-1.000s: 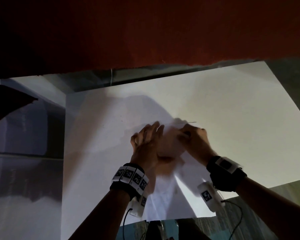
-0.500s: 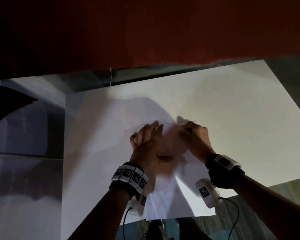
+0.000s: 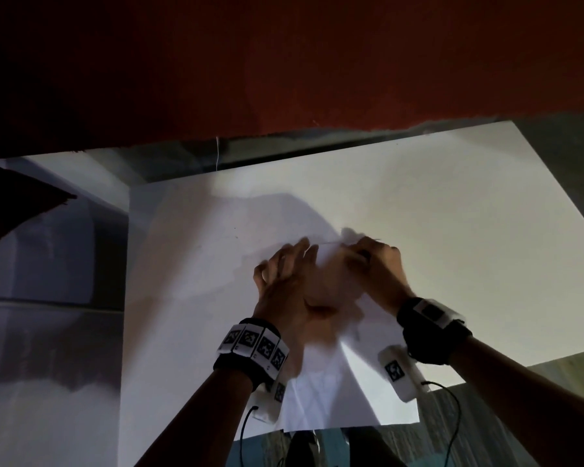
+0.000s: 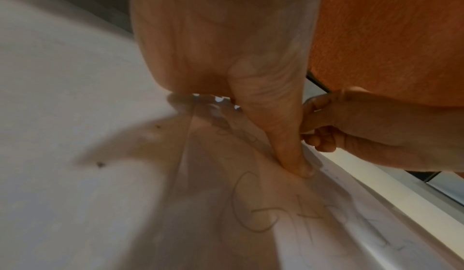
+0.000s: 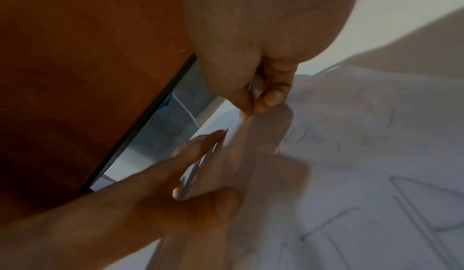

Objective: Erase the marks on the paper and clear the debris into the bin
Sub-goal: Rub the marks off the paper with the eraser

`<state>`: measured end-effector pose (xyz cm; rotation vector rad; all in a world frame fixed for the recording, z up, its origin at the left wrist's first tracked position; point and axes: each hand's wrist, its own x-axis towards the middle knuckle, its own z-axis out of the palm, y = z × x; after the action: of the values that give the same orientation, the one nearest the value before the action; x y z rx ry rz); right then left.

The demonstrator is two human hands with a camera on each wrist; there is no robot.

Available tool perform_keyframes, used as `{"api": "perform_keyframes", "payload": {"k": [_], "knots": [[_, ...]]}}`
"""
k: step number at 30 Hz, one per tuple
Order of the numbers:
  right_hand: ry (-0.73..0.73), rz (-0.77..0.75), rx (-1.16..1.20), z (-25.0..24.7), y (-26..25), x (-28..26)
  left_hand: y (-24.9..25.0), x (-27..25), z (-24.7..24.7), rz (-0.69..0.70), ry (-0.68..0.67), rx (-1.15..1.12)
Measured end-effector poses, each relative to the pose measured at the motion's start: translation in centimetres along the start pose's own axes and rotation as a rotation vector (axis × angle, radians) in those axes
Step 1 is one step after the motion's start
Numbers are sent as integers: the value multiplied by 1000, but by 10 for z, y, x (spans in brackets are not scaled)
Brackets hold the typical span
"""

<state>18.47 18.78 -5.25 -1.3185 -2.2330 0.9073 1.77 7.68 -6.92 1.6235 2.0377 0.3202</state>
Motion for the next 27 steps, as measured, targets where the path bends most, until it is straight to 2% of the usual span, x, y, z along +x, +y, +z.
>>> {"api": "perform_keyframes", "payload": {"k": [1, 4, 5, 8, 10, 12, 13, 16, 17, 21, 24, 25, 27], "knots": [[-19, 5, 10, 3, -4, -4, -1, -1, 0, 0, 4, -11], [-213, -146, 21, 17, -19, -25, -3, -3, 5, -28, 25, -74], [-222, -136, -7, 13, -15, -19, -3, -2, 5, -22, 22, -65], [-39, 4, -24, 0, 2, 1, -5, 2, 5, -9, -6, 21], [-77, -13, -8, 8, -5, -9, -7, 1, 6, -2, 0, 8], [-148, -141, -20, 14, -13, -21, -7, -2, 8, 0, 15, -33], [-152, -155, -34, 10, -10, -18, -6, -1, 7, 0, 12, -36], [-19, -43, -26, -4, 5, 1, -7, 0, 7, -2, 12, 30], [-18, -30, -11, -1, 4, -2, -7, 1, 8, -3, 1, 24], [-184, -188, 4, 13, -15, -25, -5, -1, 7, -17, -7, -102], [-5, -46, 6, -1, 4, 0, -6, -1, 7, -1, 12, 7], [14, -2, 17, -1, 4, -1, -6, -1, 7, -5, 15, -3], [-94, -14, 36, 10, -12, -20, -4, -1, 8, -16, 15, -61]]}}
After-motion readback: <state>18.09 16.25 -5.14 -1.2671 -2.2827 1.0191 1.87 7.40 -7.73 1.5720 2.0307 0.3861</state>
